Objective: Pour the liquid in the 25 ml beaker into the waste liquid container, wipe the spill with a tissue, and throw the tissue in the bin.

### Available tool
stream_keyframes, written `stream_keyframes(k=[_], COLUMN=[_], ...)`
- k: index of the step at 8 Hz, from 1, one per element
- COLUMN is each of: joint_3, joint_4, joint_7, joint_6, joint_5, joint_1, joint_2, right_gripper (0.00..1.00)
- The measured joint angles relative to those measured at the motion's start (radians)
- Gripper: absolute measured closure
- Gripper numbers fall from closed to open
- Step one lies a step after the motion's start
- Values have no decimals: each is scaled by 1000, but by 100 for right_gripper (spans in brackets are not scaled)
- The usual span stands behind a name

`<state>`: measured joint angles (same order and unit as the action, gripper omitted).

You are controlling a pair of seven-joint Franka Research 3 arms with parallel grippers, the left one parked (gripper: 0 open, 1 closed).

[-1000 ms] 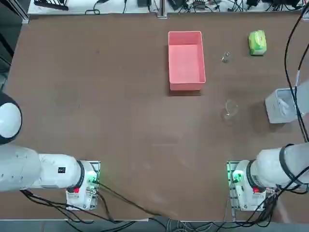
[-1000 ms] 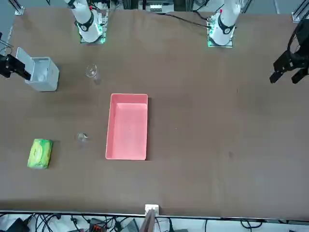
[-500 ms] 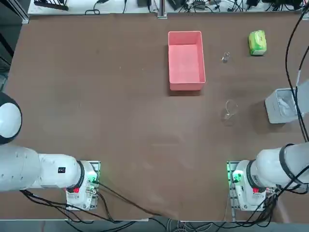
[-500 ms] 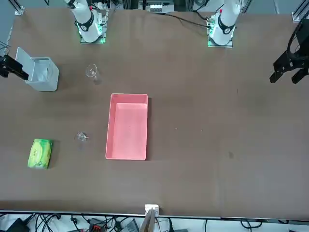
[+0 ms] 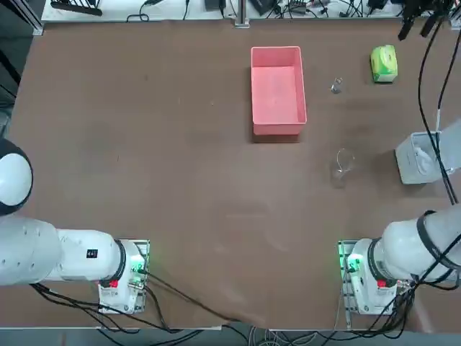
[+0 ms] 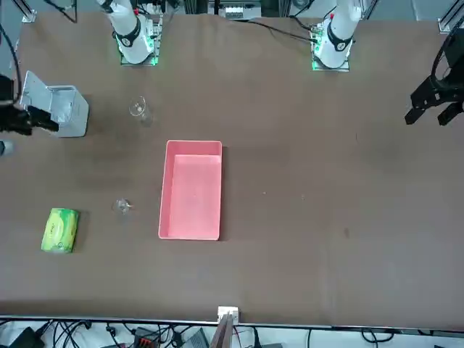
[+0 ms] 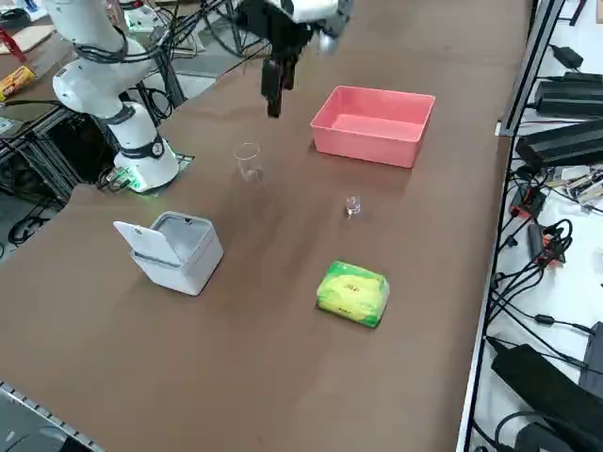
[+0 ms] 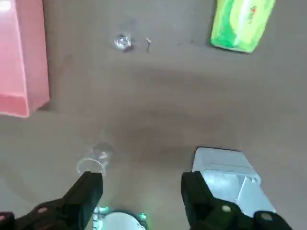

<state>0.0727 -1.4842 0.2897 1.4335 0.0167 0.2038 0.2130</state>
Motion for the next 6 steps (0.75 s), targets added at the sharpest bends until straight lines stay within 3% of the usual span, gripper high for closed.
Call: stream_keyframes(k=[3, 6], joint_3=[0, -3], joint_4=[-139, -375], joint_7=[99, 372], joint_6=[73, 359], joint_5=[0, -69], joint_1=[25, 51], joint_2=[-78, -179], right_gripper=[0, 0])
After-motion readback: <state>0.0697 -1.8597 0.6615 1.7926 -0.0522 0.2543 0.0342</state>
